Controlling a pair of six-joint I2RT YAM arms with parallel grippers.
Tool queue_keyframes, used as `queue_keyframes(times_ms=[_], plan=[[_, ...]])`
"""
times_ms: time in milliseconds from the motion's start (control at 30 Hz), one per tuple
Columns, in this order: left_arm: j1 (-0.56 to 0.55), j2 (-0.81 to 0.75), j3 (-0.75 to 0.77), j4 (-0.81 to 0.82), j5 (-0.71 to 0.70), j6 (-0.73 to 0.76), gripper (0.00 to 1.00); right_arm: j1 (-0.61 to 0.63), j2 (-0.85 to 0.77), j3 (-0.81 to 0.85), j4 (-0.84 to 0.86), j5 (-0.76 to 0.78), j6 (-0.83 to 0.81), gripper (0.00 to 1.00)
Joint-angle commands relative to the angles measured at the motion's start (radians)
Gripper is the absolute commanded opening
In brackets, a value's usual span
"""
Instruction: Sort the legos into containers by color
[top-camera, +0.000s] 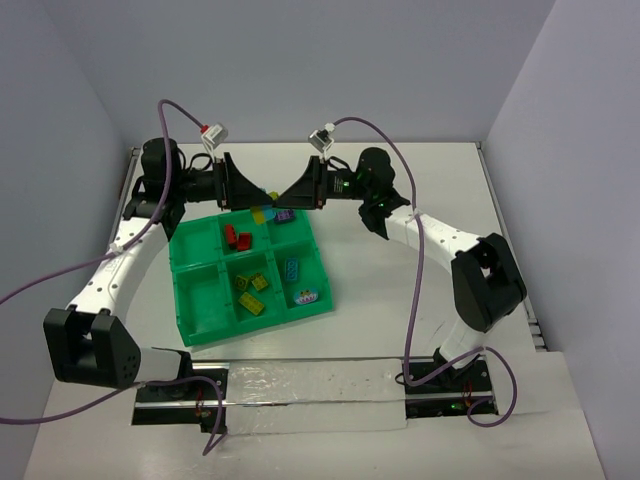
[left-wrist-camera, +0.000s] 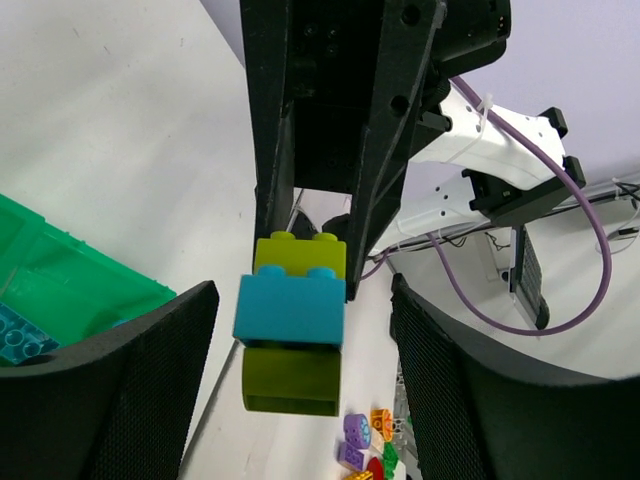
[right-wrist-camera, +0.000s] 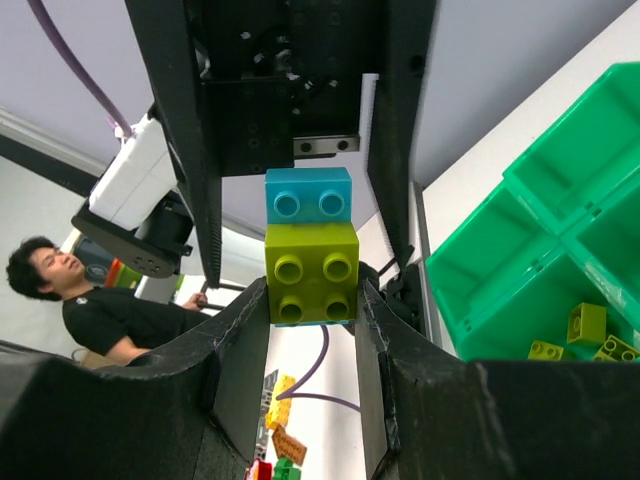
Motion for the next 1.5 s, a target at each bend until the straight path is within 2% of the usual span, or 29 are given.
queue_keyframes(times_ms=[0, 233, 300, 333, 433, 467, 500, 533, 767, 1067, 1100, 1167, 1233, 1300, 1467], plan=[[0.012, -0.059, 0.004, -0.041, -0.001, 0.051, 0.74, -0.006, -0.049, -0.013, 0.055, 0.013, 0.004, 0.00], [0.014, -0.069, 0.001, -0.069, 0.008, 0.071, 0.65, -0.007, -0.051, -0.020, 0.055, 0.015, 0.004, 0.00], [0.014, -0.070, -0.001, -0.072, 0.014, 0.077, 0.58, -0.007, -0.052, -0.021, 0.055, 0.016, 0.004, 0.00], [0.014, -0.070, -0.002, -0.069, 0.014, 0.075, 0.53, -0.006, -0.052, -0.020, 0.055, 0.015, 0.004, 0.00], [0.014, -0.073, -0.004, -0.051, 0.014, 0.068, 0.27, -0.007, -0.057, -0.020, 0.055, 0.015, 0.004, 0.00], [0.015, -0.073, -0.004, -0.051, 0.014, 0.064, 0.23, -0.007, -0.057, -0.020, 0.055, 0.015, 0.004, 0.00], [0.016, -0.073, -0.004, -0.049, 0.014, 0.063, 0.06, -0.007, -0.057, -0.021, 0.055, 0.015, 0.004, 0.00], [0.016, -0.072, -0.002, -0.056, 0.013, 0.067, 0.00, -0.007, -0.058, -0.023, 0.055, 0.017, 0.004, 0.00], [0.041, -0.101, -0.007, -0.104, 0.029, 0.104, 0.00, -0.037, -0.086, -0.062, 0.058, 0.038, 0.005, 0.00], [0.099, -0.125, -0.038, -0.063, 0.045, 0.060, 0.00, -0.097, -0.115, -0.102, 0.047, 0.041, -0.006, 0.00], [0.110, -0.127, -0.035, -0.076, 0.027, 0.064, 0.00, -0.095, -0.116, -0.092, 0.005, 0.043, -0.047, 0.00], [0.146, -0.132, -0.035, -0.092, -0.012, 0.054, 0.00, -0.073, -0.126, -0.061, -0.246, 0.078, -0.175, 0.00], [0.170, -0.135, -0.035, -0.123, -0.082, 0.042, 0.00, -0.039, -0.132, 0.014, -0.558, 0.192, -0.404, 0.00], [0.199, -0.140, -0.024, -0.185, -0.164, 0.060, 0.00, 0.019, -0.119, 0.085, -0.761, 0.315, -0.561, 0.00], [0.236, -0.166, -0.033, -0.252, -0.365, 0.020, 0.00, 0.093, -0.096, 0.050, -0.799, 0.445, -0.601, 0.00]])
